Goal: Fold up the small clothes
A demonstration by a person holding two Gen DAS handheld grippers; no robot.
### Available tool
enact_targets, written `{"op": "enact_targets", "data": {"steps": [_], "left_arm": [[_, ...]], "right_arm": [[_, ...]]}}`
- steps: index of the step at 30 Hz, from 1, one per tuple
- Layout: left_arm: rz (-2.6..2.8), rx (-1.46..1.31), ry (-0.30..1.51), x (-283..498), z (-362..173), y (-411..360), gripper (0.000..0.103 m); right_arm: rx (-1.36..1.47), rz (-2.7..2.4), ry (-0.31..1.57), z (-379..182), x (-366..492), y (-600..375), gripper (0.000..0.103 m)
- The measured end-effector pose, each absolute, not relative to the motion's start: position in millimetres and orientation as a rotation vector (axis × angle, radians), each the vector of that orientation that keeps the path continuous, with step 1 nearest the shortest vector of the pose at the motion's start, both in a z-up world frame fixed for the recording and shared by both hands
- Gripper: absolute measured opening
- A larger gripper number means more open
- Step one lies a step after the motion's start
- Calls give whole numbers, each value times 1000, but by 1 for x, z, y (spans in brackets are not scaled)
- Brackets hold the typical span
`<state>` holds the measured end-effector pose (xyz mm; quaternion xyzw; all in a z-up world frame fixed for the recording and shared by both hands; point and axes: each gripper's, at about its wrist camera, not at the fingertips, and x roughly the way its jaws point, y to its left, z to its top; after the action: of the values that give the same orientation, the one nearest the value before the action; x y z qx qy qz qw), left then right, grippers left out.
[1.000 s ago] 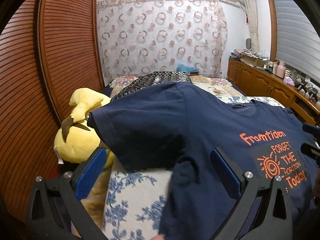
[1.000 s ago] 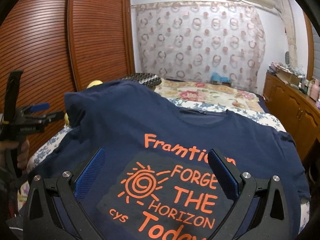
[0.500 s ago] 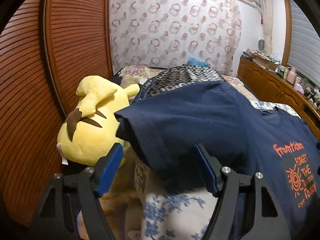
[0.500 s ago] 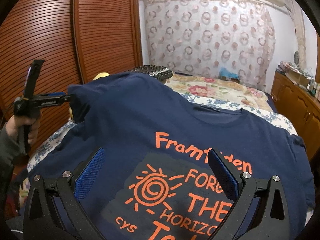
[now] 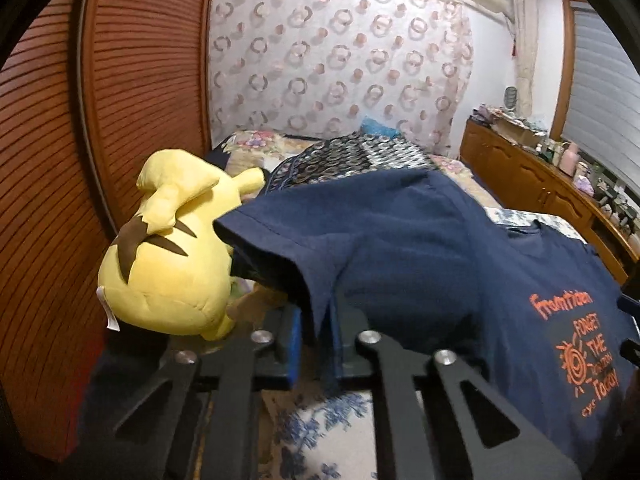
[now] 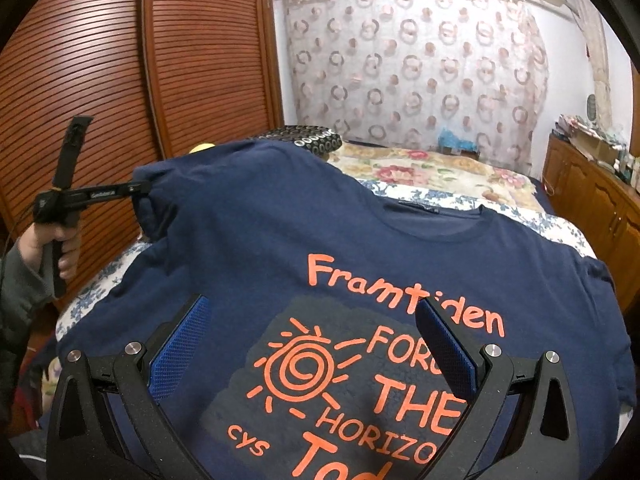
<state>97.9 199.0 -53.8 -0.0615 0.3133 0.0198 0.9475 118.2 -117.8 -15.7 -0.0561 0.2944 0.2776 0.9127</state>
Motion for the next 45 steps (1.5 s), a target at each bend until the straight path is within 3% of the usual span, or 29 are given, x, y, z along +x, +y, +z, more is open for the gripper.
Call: {"op": "enact_targets", "data": {"steps": [13, 22, 25, 27, 29, 34, 39, 45], "left_arm": [[-83, -87, 538, 82, 2, 154, 1], [-249, 2, 551, 118, 43, 70, 1], [-267, 48, 614, 128, 39, 41, 6], [-292, 56, 627, 126, 35, 33, 15], [-320, 55, 626, 118, 33, 29, 35], [-364, 60, 623, 99, 34, 28, 60], [-311, 69, 613, 83, 31, 40, 62], [-257, 6, 603, 70, 15, 68, 66]], "right_arm": [[-70, 546, 609, -18, 122, -134, 103], [-28, 490, 576, -5, 126, -163, 103], [-11, 468, 572, -4, 128, -176, 103], [-4, 453, 575, -4, 130, -184, 103], [-1, 443, 581, -6, 132, -189, 103], [-4, 434, 588, -8, 136, -193, 103], [-30, 475, 596, -5, 142, -185, 100], [-95, 595, 625, 1, 156, -150, 80]]}}
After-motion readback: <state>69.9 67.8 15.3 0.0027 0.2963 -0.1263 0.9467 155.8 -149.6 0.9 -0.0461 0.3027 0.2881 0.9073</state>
